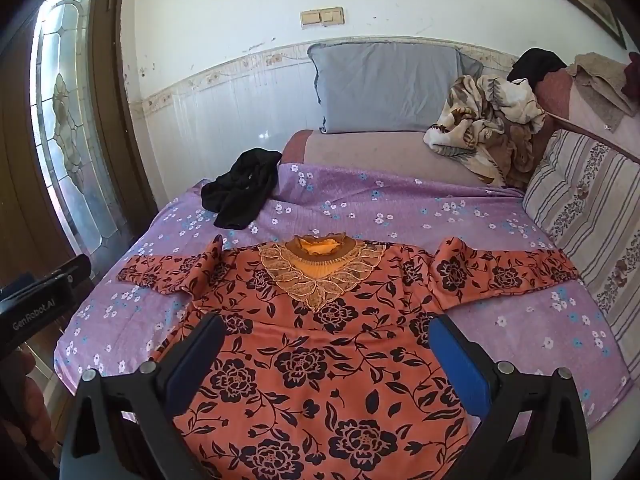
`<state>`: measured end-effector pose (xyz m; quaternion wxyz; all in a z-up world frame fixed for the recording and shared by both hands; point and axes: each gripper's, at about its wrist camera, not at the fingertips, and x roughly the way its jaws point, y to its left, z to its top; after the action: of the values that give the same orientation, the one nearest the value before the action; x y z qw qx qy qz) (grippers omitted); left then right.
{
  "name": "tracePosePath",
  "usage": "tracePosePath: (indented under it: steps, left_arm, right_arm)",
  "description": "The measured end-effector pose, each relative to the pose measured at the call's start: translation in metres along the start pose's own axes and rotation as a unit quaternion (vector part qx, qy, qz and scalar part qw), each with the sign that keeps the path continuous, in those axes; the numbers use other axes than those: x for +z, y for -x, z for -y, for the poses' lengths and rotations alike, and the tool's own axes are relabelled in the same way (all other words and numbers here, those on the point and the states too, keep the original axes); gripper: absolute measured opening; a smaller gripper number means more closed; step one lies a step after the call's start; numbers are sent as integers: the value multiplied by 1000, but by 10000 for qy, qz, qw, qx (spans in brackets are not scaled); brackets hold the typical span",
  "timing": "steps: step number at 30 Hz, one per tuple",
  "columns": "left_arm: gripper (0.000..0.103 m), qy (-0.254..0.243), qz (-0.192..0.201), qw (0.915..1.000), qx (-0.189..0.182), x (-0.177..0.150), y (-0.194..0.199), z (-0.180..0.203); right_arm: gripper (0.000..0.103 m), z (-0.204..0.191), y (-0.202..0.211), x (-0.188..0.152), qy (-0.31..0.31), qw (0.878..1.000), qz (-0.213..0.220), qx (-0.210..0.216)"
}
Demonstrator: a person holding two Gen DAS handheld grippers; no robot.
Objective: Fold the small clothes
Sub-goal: 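Move both grippers toward the spread orange blouse's sleeves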
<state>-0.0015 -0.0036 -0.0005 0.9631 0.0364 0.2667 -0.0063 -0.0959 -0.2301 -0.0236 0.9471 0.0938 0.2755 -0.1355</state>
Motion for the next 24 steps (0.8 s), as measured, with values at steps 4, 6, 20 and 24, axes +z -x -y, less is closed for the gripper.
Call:
tracePosePath:
  steps: [4, 6, 20, 24]
  left_arm:
    - [103, -37, 15, 10000, -6, 0, -1, 0]
    - [103, -37, 12, 10000, -14, 1, -1, -1]
    - [103, -115, 70, 9999, -14, 6, 1, 4]
    - [103, -126, 24, 9999, -31, 5, -1, 3]
  right_arm:
    - [103, 0, 0, 4, -13, 10000, -16, 3]
    - [103, 1, 0, 4, -28, 10000, -26, -1]
    - [103, 9, -5, 6, -79, 10000, -21, -6]
    - [103, 10, -8, 6, 12, 10000, 23, -62]
